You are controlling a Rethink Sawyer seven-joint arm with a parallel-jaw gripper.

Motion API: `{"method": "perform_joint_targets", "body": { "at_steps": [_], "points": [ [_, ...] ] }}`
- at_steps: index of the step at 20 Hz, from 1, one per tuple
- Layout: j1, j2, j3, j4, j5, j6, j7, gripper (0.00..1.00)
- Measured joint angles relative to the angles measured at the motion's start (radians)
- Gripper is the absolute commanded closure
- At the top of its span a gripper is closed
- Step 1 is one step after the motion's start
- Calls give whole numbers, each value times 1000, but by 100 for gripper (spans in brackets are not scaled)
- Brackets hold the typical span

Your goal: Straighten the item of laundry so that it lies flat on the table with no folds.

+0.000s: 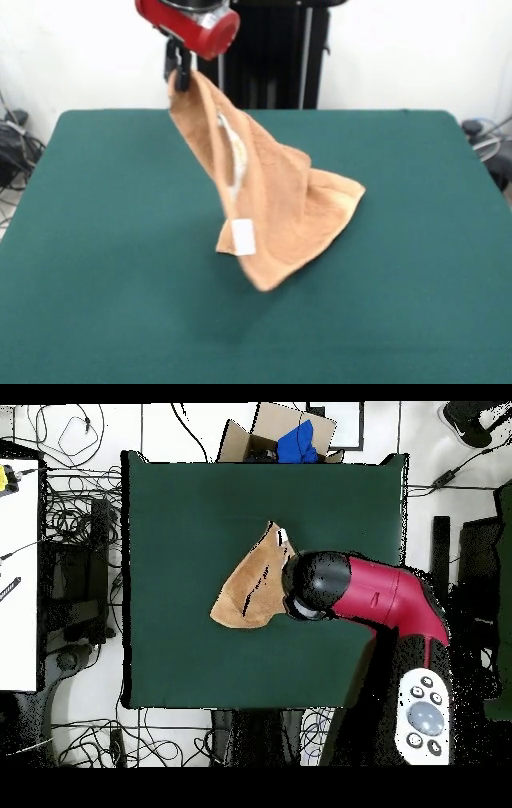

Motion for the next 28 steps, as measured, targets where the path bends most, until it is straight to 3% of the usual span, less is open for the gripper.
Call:
{"method": "perform_joint_targets", "body": {
  "at_steps": [10,19,28],
  "points": [
    [17,-64,-42,-16,-56,50,0,100],
    [22,-66,-51,-47,-57,67,0,100],
    [-20,-44,-18,-34,4,26,0,100]
  ]
}}
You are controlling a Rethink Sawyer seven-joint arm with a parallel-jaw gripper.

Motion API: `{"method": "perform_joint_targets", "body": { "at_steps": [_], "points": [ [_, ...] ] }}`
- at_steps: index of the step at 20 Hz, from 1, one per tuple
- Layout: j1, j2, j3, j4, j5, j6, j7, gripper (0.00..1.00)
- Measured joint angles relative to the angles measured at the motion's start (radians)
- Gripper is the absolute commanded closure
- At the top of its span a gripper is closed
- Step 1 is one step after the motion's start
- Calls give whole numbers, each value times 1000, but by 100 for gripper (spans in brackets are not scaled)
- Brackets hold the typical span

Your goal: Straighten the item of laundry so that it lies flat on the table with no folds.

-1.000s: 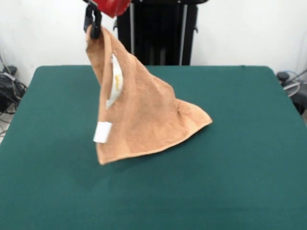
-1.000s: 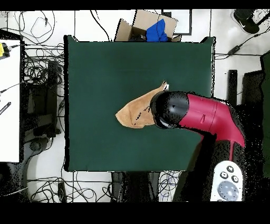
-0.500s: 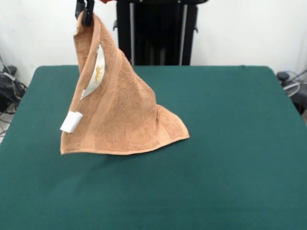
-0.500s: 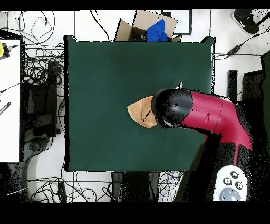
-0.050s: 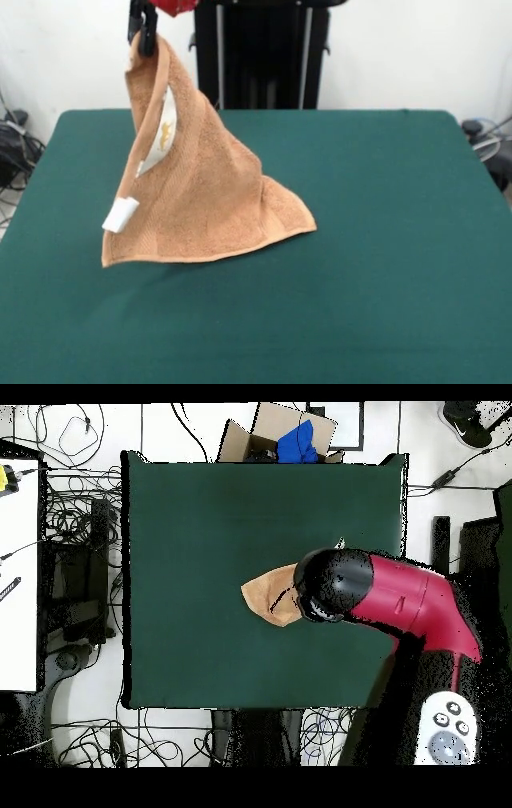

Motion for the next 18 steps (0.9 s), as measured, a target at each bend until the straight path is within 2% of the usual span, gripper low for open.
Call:
{"method": "perform_joint_targets", "body": {
  "at_steps": [9,18],
  "points": [
    [-114,66,136,72,109,-217,0,100],
    [-144,80,221,111,131,-242,0,100]
  ]
}}
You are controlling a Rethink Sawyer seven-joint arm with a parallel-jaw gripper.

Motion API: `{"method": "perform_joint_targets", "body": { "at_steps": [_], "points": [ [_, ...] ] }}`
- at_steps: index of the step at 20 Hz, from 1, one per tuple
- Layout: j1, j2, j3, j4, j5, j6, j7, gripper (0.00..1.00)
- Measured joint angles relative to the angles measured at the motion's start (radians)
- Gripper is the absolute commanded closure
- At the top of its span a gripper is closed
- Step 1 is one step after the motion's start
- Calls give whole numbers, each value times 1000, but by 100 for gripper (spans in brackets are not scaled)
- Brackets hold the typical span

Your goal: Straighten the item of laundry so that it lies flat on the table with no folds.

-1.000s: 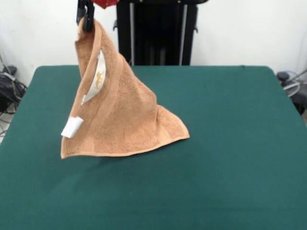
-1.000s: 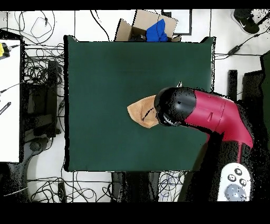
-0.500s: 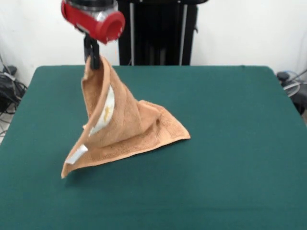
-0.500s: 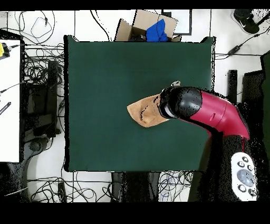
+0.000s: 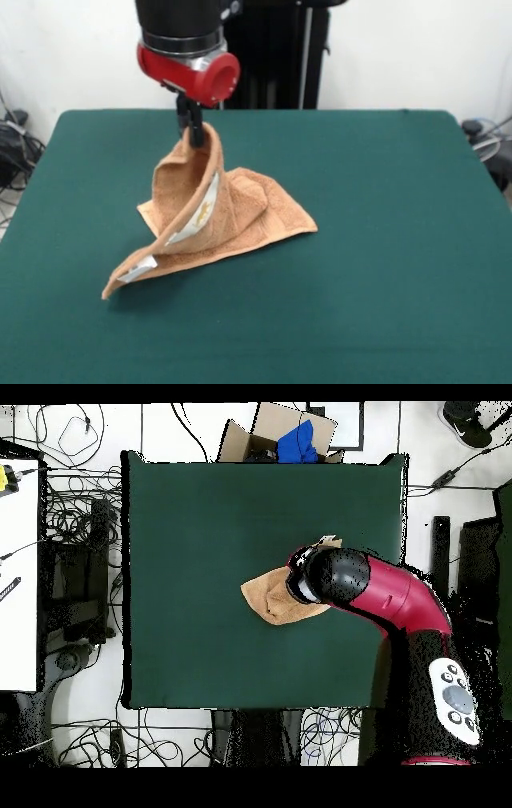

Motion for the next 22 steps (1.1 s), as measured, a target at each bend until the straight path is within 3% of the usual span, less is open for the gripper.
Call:
{"method": "perform_joint_targets", "body": {
  "at_steps": [11,22],
  "points": [
    [-58,-1,59,13,-24,0,0,100],
    [-164,-16,60,14,-135,1,-9,100]
  ]
}}
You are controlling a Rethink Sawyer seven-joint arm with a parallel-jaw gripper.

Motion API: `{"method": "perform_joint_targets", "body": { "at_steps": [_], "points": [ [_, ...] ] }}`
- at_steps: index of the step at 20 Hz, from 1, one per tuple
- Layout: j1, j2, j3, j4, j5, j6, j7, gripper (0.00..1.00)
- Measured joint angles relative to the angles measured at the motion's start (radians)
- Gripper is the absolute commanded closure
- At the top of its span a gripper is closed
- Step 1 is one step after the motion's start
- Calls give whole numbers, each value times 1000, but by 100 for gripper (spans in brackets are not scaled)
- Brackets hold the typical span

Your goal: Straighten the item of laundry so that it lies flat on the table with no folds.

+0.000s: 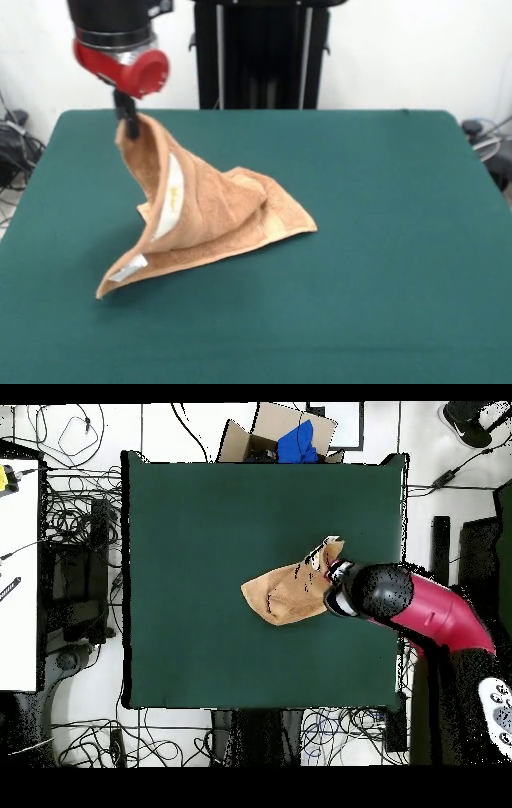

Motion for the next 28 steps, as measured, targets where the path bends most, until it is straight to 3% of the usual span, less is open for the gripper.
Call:
{"method": "perform_joint_targets", "body": {
  "at_steps": [15,19,25,26,28],
  "points": [
    [-119,-53,0,0,-137,81,-9,100],
    [-120,-43,-1,0,-184,58,-9,100],
    [-113,8,-5,4,-260,-70,-9,100],
    [-106,29,-7,6,-284,-121,-9,0],
    [-105,32,-8,6,-287,-128,-9,0]
  ]
}}
